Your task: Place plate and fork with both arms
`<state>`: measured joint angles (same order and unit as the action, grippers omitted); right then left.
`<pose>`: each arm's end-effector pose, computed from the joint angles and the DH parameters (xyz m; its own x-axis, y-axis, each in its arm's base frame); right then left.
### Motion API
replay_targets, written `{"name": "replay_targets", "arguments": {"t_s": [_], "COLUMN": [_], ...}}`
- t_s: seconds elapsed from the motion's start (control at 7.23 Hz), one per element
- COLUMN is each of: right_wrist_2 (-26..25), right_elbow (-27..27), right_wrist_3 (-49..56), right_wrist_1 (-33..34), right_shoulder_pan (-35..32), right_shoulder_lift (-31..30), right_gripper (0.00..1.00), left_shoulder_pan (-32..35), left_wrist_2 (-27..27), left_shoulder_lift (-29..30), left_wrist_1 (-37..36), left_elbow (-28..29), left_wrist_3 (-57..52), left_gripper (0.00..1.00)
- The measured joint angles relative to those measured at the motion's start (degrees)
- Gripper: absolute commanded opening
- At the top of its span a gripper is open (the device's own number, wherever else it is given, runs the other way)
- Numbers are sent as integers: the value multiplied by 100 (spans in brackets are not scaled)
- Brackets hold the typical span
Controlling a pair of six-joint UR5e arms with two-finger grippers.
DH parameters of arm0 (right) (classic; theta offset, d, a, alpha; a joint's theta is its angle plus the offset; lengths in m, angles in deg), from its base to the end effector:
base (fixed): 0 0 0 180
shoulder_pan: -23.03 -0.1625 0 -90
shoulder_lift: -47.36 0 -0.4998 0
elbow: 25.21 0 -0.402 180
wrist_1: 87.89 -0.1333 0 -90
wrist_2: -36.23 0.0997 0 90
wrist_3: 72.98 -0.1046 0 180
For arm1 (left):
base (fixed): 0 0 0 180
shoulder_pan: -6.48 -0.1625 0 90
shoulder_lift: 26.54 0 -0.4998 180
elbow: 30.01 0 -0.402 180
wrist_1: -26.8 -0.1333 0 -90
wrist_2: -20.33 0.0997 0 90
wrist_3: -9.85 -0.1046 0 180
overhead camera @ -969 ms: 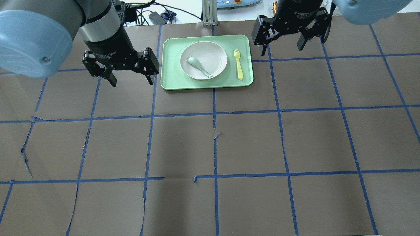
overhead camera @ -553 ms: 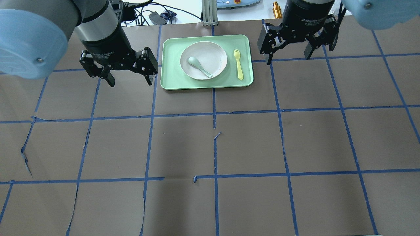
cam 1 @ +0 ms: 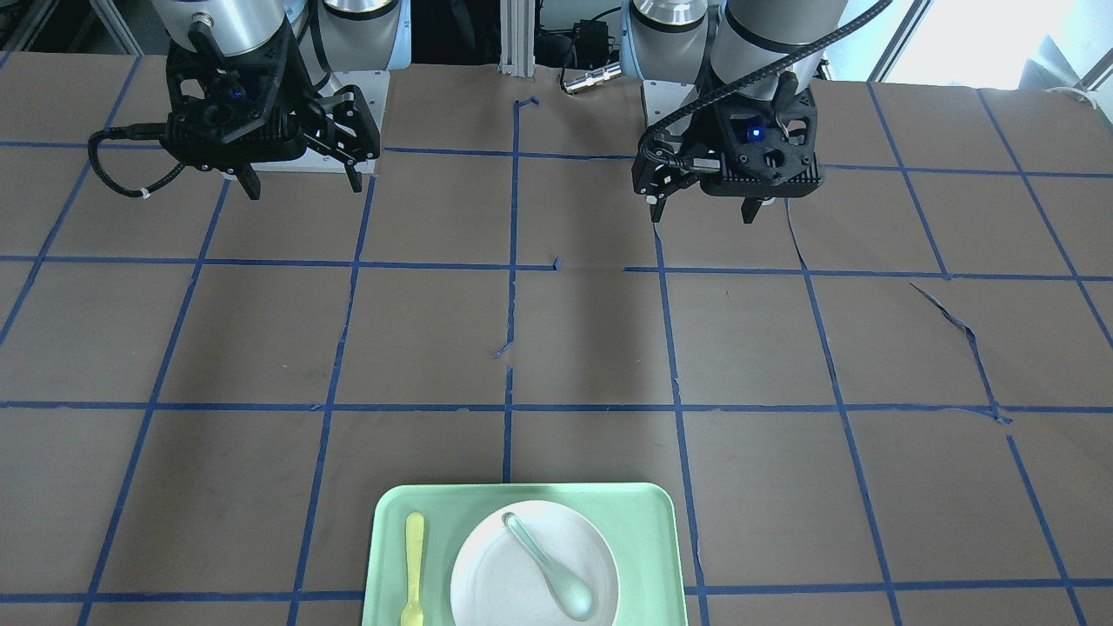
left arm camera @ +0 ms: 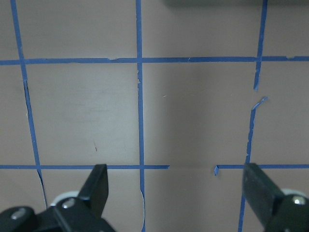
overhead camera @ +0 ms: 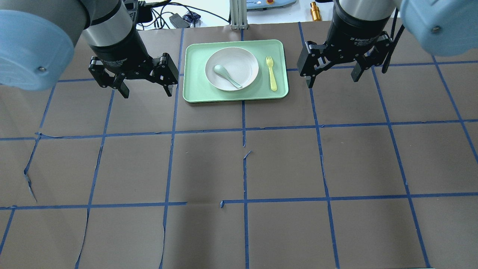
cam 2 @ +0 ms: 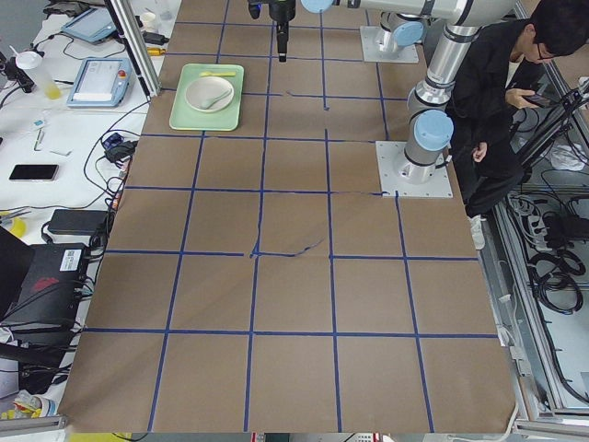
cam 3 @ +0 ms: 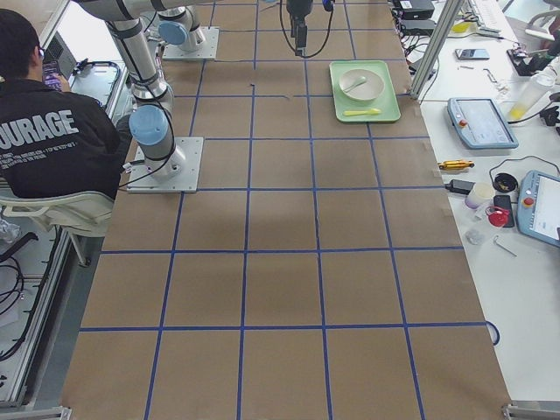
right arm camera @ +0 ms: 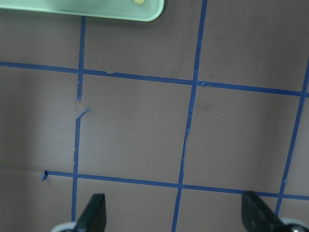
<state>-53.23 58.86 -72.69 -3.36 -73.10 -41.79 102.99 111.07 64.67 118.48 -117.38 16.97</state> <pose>0.1876 -0.4896 0.5926 -0.9937 -0.1117 -0.0095 -0.1118 0.9937 0.0068 -0.1891 -0.4934 0.5671 -0.9999 -0.0106 -0.0134 -0.0106 0.9999 0.0029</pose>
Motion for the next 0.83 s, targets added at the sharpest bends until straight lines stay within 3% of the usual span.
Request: {"name": "replay_targets", "arguments": {"t_s": [0.83], "right_wrist_2": [-11], "right_elbow": [34], "right_wrist_3": [1], "right_wrist_1": [278], "right_shoulder_pan": [-3], "right_shoulder_lift": [6], "right_gripper": [100], "left_shoulder_pan": [2], "left_wrist_2": [14], "left_shoulder_lift": [-31], "left_wrist_1": [6], "left_elbow": [-3], "left_wrist_3": [-2], "left_gripper": [100]}}
